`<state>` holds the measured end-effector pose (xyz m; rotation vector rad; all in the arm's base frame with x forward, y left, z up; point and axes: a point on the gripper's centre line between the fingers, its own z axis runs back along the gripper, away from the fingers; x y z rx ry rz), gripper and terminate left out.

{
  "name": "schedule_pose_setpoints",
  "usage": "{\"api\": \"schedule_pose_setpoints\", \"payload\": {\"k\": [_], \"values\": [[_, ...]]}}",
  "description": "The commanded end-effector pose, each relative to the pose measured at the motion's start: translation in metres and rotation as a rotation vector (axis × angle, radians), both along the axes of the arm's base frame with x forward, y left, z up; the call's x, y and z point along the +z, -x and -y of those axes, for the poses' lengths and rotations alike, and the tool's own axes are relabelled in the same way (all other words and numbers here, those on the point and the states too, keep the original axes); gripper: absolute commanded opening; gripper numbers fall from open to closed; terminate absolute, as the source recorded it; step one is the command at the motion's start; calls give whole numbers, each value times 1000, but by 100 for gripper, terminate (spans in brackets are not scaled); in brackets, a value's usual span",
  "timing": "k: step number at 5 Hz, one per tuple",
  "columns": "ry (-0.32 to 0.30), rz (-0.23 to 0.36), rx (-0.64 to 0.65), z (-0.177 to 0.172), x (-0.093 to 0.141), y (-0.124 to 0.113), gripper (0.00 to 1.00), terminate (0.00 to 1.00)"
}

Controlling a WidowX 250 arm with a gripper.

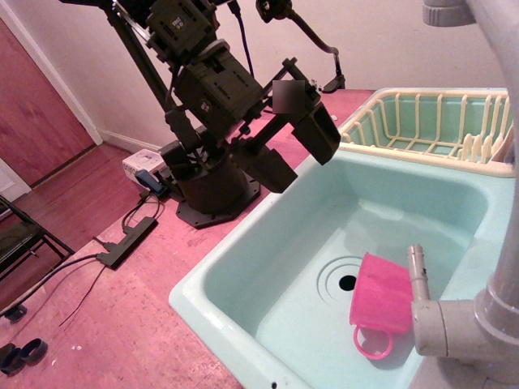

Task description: Flip cup upright

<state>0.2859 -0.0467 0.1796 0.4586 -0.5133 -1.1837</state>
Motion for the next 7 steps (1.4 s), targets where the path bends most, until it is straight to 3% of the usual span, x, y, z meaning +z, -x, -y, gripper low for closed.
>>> {"api": "schedule_pose_setpoints", "payload": {"k": [1, 4, 7], "values": [[0, 0, 0, 0, 0, 0, 100, 0], [65, -5, -64, 35, -42, -28, 100, 0], [48, 2, -77, 22, -58, -40, 100, 0]]}}
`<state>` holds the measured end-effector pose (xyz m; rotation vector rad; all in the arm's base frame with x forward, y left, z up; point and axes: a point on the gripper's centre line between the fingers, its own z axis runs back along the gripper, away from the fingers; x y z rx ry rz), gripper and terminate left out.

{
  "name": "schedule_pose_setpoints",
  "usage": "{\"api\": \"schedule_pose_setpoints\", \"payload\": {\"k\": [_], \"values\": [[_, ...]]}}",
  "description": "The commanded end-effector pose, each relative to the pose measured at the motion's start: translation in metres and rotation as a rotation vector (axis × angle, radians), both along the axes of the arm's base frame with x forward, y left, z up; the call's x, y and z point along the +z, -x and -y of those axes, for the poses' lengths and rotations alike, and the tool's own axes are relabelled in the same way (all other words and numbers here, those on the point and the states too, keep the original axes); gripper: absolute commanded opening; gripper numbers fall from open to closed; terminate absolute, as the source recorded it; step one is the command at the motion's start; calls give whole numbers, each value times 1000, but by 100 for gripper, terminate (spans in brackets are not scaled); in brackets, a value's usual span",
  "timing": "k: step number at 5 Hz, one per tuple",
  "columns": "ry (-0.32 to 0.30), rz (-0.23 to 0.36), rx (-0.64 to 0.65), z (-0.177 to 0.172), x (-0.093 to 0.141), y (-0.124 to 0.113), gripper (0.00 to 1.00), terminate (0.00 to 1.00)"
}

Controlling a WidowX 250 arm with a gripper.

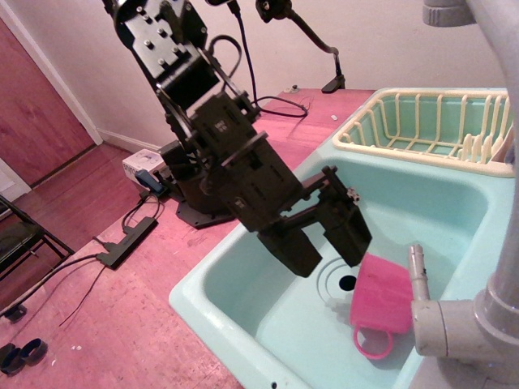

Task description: Flip cup upright

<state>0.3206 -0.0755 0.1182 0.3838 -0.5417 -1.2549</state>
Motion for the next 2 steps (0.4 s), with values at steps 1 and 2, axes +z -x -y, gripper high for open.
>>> {"api": "schedule_pose_setpoints", "payload": {"k": [1, 2], "values": [[0, 52, 28, -17, -5, -10, 100, 0], [1, 62, 31, -16, -8, -21, 100, 0]]}}
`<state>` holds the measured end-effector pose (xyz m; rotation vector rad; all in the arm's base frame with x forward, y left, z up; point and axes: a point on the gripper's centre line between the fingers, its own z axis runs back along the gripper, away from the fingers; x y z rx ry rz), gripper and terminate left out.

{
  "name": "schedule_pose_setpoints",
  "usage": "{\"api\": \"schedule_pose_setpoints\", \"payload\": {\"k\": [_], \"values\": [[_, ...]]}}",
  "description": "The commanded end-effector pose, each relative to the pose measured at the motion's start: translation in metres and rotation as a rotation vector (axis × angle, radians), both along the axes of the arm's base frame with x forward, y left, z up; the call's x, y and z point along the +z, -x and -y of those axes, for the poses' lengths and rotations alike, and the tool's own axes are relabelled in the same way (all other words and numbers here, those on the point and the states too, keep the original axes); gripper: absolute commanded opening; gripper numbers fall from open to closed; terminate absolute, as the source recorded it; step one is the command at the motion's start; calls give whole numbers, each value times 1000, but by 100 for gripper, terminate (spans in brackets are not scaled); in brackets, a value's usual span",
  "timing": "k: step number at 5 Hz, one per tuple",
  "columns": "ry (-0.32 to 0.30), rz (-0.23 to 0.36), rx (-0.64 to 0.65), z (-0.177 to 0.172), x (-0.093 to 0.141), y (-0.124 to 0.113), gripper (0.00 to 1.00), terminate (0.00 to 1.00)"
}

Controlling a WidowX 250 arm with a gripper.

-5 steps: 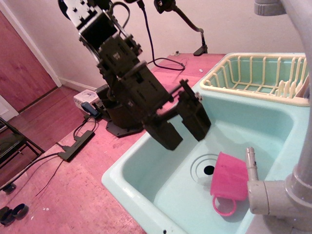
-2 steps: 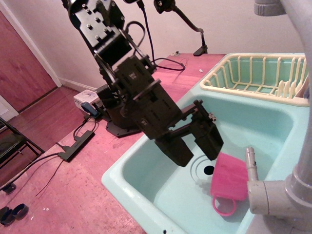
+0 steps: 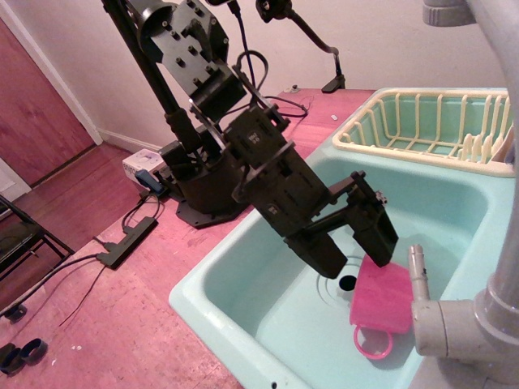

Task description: Flip cup upright

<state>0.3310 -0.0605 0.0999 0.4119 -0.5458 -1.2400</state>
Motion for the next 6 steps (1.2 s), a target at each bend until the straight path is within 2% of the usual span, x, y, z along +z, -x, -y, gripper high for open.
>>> {"api": "schedule_pose_setpoints", "payload": {"k": [1, 2, 3, 4, 5, 6], "values": [[25, 40, 1, 6, 8, -18, 100, 0], [18, 42, 8, 10, 9, -21, 100, 0], [17, 44, 25, 15, 11, -21, 0, 0], [37, -19, 22, 24, 22, -16, 0, 0], [12, -124, -43, 29, 41, -11, 0, 0], [7, -168, -88, 40, 49, -10, 0, 0]]}}
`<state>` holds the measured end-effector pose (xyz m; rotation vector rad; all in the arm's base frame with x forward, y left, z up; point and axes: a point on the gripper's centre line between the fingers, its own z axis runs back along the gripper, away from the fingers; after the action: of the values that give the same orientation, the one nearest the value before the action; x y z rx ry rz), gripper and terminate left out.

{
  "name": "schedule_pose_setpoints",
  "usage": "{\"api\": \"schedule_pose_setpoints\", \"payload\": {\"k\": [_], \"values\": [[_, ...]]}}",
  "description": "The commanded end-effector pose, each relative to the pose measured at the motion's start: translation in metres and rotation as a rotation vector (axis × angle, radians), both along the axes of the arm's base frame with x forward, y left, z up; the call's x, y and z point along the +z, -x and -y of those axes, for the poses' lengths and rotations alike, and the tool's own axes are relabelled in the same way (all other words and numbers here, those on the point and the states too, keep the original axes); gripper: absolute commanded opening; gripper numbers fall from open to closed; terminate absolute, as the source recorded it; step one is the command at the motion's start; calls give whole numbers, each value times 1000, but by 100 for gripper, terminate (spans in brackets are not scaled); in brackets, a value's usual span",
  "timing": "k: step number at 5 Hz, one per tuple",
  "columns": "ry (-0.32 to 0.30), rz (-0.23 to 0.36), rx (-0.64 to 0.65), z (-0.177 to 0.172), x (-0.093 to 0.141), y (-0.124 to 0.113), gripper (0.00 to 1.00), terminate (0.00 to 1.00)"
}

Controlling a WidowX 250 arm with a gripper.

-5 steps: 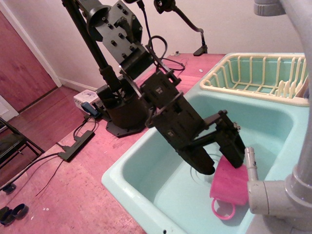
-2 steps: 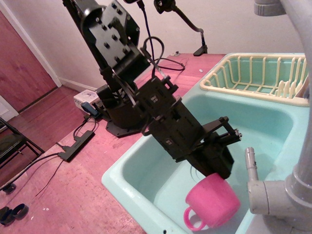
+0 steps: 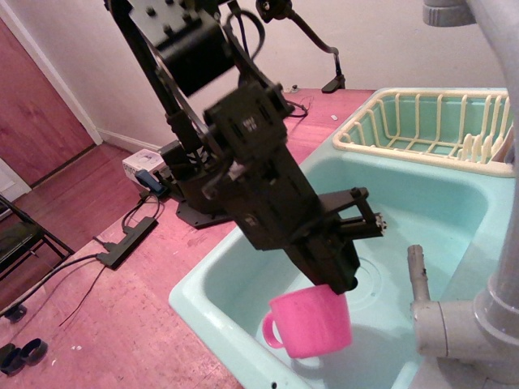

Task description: Flip cup upright

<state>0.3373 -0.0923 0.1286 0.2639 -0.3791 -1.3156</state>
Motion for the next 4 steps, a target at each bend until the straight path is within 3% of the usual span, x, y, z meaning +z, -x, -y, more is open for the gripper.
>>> {"api": "schedule_pose_setpoints", "payload": {"k": [1, 2, 3, 4], "values": [[60, -75, -100, 18, 23, 2, 0, 0], [-16, -270, -141, 12, 32, 23, 0, 0], [-183, -501, 10, -12, 34, 35, 0, 0], [-231, -517, 149, -36, 26, 34, 0, 0]]}}
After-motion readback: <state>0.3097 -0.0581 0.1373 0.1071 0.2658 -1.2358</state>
